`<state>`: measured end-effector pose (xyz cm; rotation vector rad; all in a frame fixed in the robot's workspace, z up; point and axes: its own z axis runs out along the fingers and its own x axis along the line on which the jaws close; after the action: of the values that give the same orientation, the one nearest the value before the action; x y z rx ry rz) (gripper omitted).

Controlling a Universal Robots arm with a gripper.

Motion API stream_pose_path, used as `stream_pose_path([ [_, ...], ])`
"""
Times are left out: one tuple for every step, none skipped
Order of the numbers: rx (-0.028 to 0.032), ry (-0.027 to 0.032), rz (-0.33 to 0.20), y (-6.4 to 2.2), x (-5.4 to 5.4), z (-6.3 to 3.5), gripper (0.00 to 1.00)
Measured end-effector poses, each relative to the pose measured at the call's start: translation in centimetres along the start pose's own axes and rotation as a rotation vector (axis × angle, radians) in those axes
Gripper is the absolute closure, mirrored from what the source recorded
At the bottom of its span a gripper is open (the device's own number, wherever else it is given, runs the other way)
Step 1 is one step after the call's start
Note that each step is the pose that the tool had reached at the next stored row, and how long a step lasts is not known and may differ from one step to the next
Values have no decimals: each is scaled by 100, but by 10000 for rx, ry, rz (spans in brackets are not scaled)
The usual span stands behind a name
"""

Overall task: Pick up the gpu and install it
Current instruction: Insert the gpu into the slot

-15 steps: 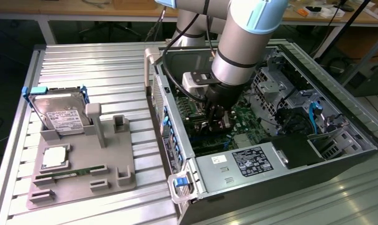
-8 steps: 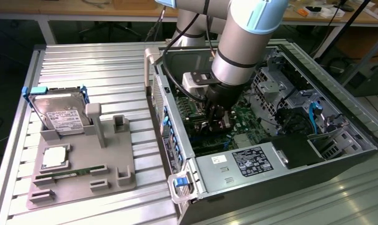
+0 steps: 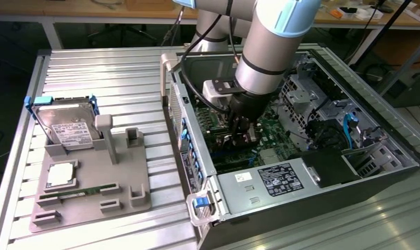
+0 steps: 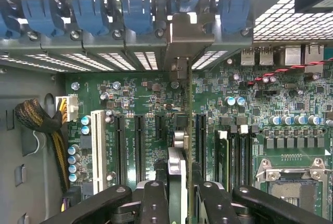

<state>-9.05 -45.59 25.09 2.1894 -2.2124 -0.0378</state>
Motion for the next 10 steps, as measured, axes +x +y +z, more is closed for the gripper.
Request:
stream_pose_path([
  [0,1,-23,0,0,0,73],
  [0,2,-64,0,0,0,73],
  [0,3,-75,0,0,0,73],
  [0,3,-78,0,0,0,73],
  [1,2,-81,0,0,0,73],
  [3,4,-83,1,0,0,73],
  [9,6,-85,1,0,2,73],
  [18,6,-87,2,0,5,73],
  [27,6,-90,3,0,7,73],
  [36,6,-92,3,1,9,73],
])
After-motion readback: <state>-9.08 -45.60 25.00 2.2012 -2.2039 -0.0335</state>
